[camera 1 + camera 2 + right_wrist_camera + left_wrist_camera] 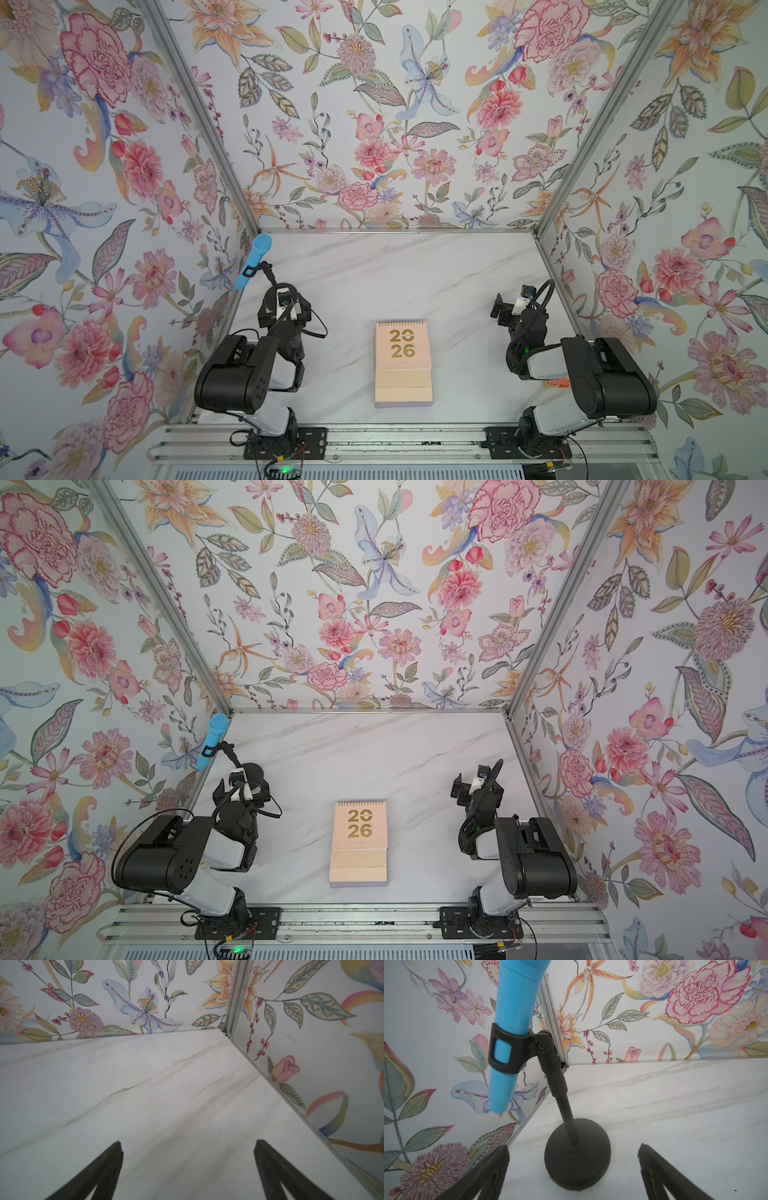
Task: Stack the calendars
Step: Reset both arms
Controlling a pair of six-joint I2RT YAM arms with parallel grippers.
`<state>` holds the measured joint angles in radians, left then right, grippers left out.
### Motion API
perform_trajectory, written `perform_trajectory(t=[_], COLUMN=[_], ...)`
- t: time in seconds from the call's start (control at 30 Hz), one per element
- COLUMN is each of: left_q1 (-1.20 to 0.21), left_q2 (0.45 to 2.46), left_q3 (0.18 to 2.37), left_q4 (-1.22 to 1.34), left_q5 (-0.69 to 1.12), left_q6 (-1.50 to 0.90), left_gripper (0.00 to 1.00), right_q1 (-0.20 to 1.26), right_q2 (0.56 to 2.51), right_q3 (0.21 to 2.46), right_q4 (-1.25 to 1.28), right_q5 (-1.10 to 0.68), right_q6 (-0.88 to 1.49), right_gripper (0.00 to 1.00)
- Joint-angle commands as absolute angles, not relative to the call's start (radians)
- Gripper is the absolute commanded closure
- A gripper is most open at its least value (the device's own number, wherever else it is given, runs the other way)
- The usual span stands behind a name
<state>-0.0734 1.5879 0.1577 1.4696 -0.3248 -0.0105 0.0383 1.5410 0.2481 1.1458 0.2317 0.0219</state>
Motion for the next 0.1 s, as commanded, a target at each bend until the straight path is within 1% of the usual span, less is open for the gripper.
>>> perform_trajectory(t=[0.0,0.07], left_q1=[-0.077,-0.077], left_q2=[1.582,1.583], left_q3=[0.182,0.177], left_q4=[1.477,1.49], left_q5=[-0.337,-0.34], left_q6=[0.0,0.003], left_gripper=[0.0,0.0], right_q1=[0.043,0.044], right_q2=[1.543,1.542], right_q3=[0.261,0.263], right_q4=[1.159,1.158], right_q5=[0.231,0.236], right_q6=[0.009,0.011], right_gripper=[0.01,0.01])
